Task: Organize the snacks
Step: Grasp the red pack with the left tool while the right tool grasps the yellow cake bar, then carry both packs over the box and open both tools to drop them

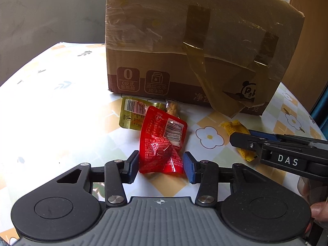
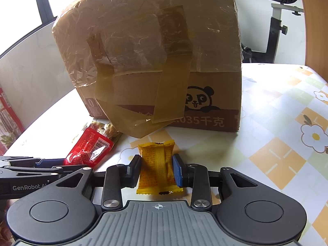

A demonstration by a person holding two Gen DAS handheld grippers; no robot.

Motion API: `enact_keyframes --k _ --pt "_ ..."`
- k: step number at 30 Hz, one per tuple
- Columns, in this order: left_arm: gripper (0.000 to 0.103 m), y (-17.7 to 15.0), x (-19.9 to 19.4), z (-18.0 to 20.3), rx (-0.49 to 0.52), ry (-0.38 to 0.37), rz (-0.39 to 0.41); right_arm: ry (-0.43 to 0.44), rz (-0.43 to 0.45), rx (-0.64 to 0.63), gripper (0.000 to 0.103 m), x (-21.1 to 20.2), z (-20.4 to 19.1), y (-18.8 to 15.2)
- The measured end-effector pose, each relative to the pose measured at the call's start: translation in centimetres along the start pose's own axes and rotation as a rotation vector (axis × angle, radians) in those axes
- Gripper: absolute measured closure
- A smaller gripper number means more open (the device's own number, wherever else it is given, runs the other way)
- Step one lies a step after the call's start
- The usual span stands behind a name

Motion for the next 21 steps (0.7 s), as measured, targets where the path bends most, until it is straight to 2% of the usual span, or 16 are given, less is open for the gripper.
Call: enact_keyframes --k 13,19,21 --pt "0.056 0.5 -1.6 -0.1 -0.009 -0.017 0.011 -0.015 -0.006 -0.029 0.072 0.2 -0.2 0.1" --pt "0.056 0.7 -3.7 -1.5 -0.049 -0.026 0.054 -0.022 -0.009 -0.042 0.073 0.1 -0.4 0.1" --pt "0.056 0.8 -4.6 -1.9 -0.063 -0.050 0.079 -0.011 -0.011 -0.032 0.073 0.0 -0.4 0.1"
Point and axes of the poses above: each gripper's, at about its wrist camera, not at the fingertips, and x roughly the way its jaws point, z to its right, y to its top, the point moved 2 cm from there along x, roughly the way its jaws point, and after that the axes turned 4 degrees about -x, right-handed, at the moved point
